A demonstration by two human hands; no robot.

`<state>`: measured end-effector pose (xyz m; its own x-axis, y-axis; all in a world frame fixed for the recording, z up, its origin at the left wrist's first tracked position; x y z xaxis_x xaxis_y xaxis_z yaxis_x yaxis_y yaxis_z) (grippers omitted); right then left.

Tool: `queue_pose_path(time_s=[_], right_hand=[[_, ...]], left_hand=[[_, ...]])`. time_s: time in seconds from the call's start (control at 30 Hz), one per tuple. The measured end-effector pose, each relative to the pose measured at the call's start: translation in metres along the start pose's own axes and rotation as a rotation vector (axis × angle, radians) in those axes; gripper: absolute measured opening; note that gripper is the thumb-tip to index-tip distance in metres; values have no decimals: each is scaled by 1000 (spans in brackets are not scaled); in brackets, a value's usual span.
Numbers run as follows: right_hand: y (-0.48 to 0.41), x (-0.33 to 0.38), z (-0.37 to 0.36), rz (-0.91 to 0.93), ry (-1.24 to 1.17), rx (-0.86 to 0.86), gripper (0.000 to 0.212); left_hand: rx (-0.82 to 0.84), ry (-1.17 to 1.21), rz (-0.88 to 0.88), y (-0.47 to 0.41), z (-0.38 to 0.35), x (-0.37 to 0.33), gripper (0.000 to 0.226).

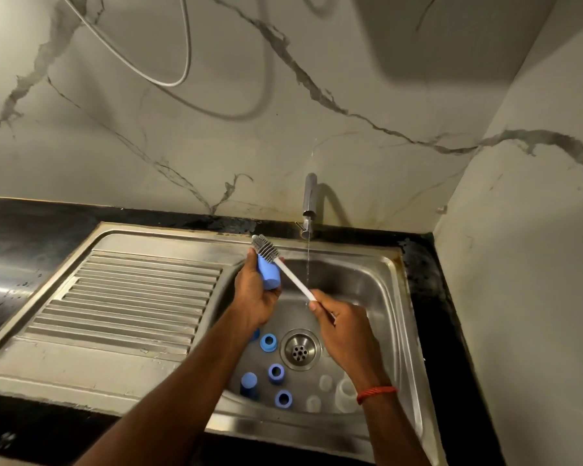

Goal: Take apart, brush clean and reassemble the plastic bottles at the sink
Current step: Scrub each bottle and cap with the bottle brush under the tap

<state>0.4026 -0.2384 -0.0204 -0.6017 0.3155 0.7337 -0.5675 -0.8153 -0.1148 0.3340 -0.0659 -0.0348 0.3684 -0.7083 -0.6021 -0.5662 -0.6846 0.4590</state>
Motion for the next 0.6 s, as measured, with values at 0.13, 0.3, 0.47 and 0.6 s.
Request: queue_pose_path(time_s=[0.13,0.3,0.47,0.6], right_hand=[[1,-13,6,16,44,-25,31],[10,-19,1,62,16,65,33],[21,-13,-1,49,-25,56,29],[-9,7,5,3,132,-46,35]], left_hand=[[-23,-6,-9,0,-9,11,56],[-4,-35,-17,-1,-10,-3,38],[-25,-62,-22,4,-1,-15,46],[22,-59,-34,8,-12,-12,45]])
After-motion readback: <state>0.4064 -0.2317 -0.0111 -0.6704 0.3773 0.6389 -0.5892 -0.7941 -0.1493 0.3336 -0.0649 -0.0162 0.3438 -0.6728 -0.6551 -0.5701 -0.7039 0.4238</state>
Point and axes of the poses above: each hand's wrist, its own y-axis away from the middle knuckle, its own z-axis out of the back of the hand, x = y × z, the point moved 3 cm from there along -y, towards the middle knuckle, and after that the axes turned 9 degrees about x, right-handed, at the moved point
